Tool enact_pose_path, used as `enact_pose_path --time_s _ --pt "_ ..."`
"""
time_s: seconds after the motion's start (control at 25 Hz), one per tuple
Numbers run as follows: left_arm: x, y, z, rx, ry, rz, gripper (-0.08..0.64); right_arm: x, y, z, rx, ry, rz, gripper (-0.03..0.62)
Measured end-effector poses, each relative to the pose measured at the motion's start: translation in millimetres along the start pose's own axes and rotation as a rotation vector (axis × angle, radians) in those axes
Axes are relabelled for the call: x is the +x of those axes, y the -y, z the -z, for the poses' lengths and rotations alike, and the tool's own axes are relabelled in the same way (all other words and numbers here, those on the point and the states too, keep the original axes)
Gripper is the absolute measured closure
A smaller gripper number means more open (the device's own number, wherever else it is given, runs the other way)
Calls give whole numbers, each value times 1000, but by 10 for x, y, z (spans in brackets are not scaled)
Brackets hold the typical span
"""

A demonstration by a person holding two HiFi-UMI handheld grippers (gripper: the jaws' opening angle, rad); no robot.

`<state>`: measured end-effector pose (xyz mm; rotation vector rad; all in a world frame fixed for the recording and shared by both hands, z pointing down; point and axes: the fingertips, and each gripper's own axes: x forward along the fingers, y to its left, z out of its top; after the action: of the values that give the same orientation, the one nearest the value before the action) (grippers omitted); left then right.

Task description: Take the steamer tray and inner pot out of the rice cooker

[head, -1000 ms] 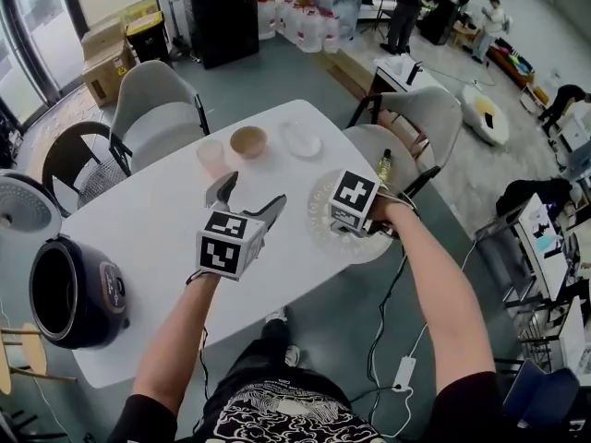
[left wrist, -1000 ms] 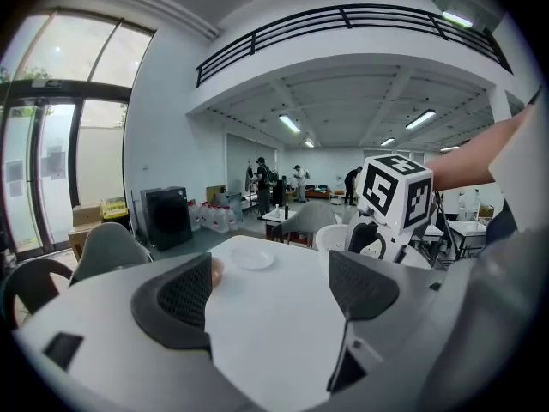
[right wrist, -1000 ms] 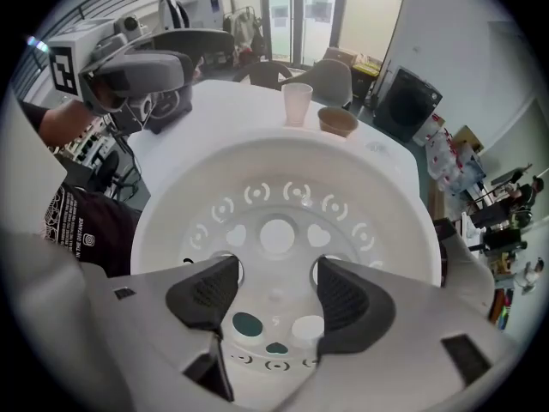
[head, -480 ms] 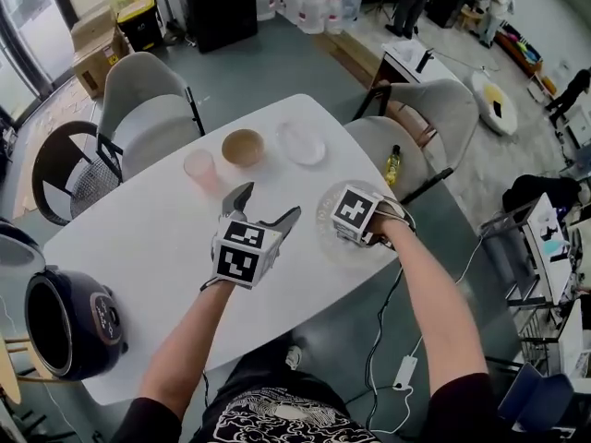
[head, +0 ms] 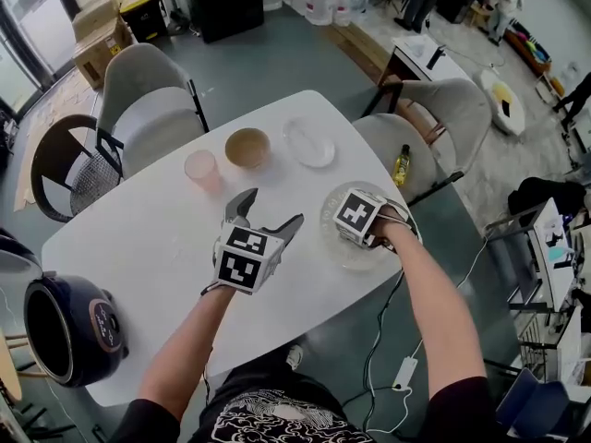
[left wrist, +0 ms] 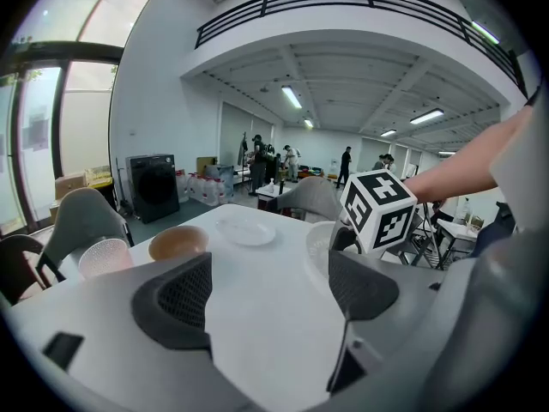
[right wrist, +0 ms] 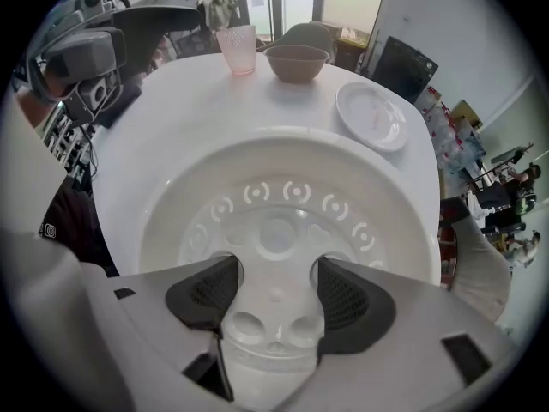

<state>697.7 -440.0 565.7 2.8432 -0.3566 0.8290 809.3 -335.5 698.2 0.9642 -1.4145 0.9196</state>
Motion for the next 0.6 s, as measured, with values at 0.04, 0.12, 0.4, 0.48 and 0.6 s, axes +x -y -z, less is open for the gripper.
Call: enact_pose_path --time_s 0.04,0.12,0.4,0.48,0.6 --pt "9 -14 13 -1 -2 -1 146 24 9 -2 0 -6 -1 287" --pt "25 -43 41 -5 -5 -4 146 58 23 -3 -3 -15 -10 287" --pt "43 -75 48 -6 -11 0 146 65 56 -23 3 -3 7 253" --pt "35 -60 25 -4 -9 5 146 70 46 -28 3 0 9 266" --pt "-12 -71 -17 0 -5 7 146 48 17 -40 0 1 13 272"
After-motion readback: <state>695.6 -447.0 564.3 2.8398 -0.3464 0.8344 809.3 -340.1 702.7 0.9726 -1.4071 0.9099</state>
